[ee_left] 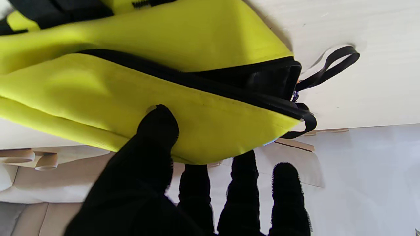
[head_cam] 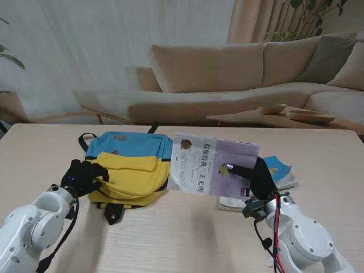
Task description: Pack books into the school bag then zip close the school bag
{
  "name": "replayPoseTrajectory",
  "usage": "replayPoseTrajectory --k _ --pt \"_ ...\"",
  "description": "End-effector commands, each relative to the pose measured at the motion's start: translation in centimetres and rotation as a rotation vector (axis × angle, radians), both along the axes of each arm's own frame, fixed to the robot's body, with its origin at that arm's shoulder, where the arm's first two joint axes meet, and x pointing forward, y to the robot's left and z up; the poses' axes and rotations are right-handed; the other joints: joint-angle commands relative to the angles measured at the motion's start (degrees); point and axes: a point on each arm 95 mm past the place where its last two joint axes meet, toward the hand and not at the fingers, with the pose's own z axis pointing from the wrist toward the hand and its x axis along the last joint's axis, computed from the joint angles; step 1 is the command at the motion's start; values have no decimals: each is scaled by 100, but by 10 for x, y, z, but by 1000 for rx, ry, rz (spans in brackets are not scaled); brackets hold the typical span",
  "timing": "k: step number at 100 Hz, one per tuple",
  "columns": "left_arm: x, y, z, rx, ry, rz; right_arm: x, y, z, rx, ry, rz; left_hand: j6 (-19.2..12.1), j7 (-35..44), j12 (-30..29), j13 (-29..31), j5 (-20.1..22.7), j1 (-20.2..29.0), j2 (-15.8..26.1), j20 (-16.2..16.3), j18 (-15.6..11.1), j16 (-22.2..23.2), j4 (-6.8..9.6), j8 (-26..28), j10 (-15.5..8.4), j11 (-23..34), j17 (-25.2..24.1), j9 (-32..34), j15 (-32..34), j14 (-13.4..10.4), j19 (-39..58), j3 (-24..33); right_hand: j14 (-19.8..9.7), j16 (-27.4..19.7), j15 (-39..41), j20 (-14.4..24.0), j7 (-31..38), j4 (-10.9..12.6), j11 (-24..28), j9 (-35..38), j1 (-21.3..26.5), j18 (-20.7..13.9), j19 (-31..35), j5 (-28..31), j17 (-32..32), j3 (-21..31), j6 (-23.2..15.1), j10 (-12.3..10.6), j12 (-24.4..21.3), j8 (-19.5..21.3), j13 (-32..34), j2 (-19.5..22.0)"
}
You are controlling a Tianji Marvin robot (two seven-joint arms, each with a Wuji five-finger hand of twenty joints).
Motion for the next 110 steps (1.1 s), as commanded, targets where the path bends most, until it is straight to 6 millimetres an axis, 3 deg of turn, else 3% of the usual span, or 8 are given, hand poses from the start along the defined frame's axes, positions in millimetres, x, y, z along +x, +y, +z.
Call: replayPoseTrajectory --k 1,9,18,27,43,60,91,110 --pt "-1 -8 8 -28 -11 -1 -3 4 1 -3 11 41 -106 517 835 326 366 389 215 -21 323 194 44 465 92 219 93 599 311 206 628 -175 32 247 471 170 1000 73 260 200 756 56 355 970 -20 554 -999 63 154 618 257 562" --pt "-1 -11 16 -59 -23 -1 -3 3 0 -27 23 61 -55 517 1624 792 405 419 213 31 431 336 47 611 219 134 330 1476 699 326 1200 -170 72 272 524 235 971 91 266 208 753 44 481 961 65 542 -993 92 145 583 257 572" --pt "-1 -14 24 -90 -38 -1 -4 3 0 -59 47 81 -12 534 1868 1195 431 428 203 163 518 547 41 730 438 379 617 1909 1204 530 1860 -138 166 297 587 309 942 115 271 212 755 6 643 950 211 545 -958 149 116 510 280 565" --pt "-2 -18 32 -132 -53 2 -5 4 -1 -88 70 99 42 555 1952 1590 450 454 185 301 636 780 31 866 452 782 941 2272 1774 820 2546 -91 259 303 633 364 929 121 278 235 753 -5 798 936 428 570 -903 215 79 418 359 541" --pt "-5 -25 44 -187 -79 8 -7 8 -3 -144 109 124 138 555 1705 2104 494 497 142 372 894 984 22 1028 756 1493 1414 2544 2418 1053 3130 -17 437 259 648 351 934 117 255 279 764 35 913 934 806 652 -794 329 0 249 579 460" --pt "-10 -32 53 -233 -125 16 -9 16 -8 -200 163 167 244 573 1329 2582 554 471 27 512 1138 1014 -34 1062 752 1962 1885 2920 2750 1195 3355 233 560 138 627 194 988 93 219 325 768 151 943 939 1265 759 -688 420 -80 52 915 381" --pt "-18 -37 64 -388 -195 59 -18 40 -23 -276 252 251 876 512 778 2952 490 438 21 610 1365 795 -101 474 877 1555 2120 3364 2629 1385 3440 388 588 14 640 2 1059 82 269 348 781 247 989 958 1506 833 -635 476 -113 -25 1116 313" --pt "-20 -40 70 -428 -203 54 -18 61 -31 -292 319 277 1008 622 634 3008 406 529 109 628 1365 723 -79 374 889 1387 2124 3432 2553 1378 3437 245 582 -29 627 -68 1068 73 282 348 783 263 996 953 1535 851 -619 474 -132 -42 1129 304"
